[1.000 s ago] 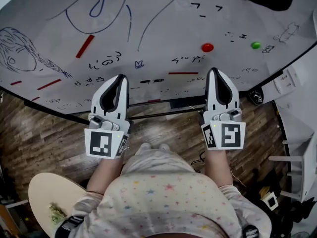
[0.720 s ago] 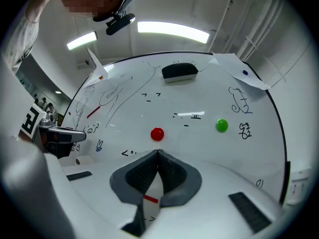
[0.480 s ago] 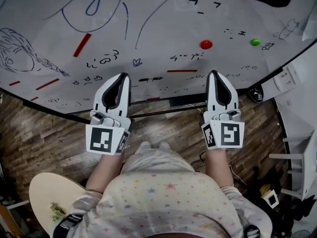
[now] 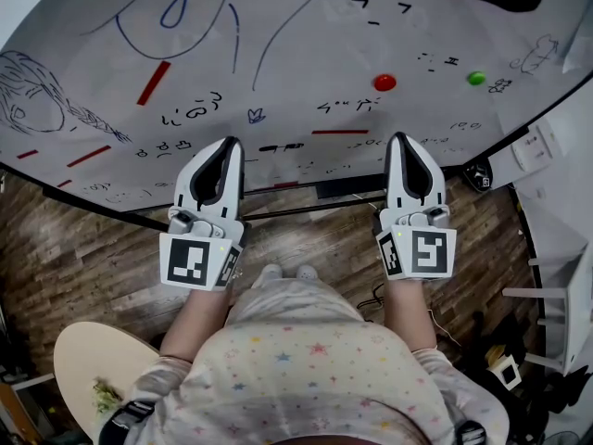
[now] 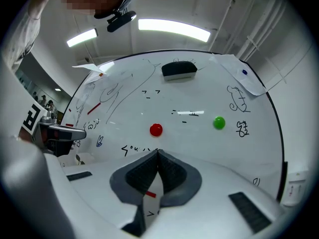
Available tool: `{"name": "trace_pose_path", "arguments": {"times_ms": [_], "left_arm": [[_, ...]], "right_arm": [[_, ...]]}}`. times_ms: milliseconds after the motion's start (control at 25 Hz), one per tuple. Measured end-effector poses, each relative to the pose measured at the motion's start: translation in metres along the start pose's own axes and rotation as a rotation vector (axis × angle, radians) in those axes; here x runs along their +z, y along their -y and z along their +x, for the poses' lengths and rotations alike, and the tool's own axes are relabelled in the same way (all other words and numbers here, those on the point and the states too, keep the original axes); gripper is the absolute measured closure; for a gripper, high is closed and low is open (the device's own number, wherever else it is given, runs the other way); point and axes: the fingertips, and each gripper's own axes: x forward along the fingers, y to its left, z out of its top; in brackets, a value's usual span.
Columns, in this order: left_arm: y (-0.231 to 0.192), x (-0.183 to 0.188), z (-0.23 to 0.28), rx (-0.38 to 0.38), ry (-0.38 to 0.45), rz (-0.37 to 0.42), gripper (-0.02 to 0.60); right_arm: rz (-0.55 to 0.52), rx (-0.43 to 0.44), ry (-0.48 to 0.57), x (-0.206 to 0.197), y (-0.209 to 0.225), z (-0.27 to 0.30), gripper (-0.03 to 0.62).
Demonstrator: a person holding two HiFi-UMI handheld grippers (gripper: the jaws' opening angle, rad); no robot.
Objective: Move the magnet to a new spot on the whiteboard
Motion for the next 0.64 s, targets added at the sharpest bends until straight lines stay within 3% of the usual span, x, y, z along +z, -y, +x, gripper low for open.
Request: {"name": "trace_pose_path", "arguments": {"times_ms": [640], "left_arm": [[0.0040, -0.0001, 0.0004, 0.003, -0.004, 0.003, 0.558]], "right_arm": [[-0.014, -0.017, 0.004, 0.0032, 0.0050, -0.0017, 0.594]]}}
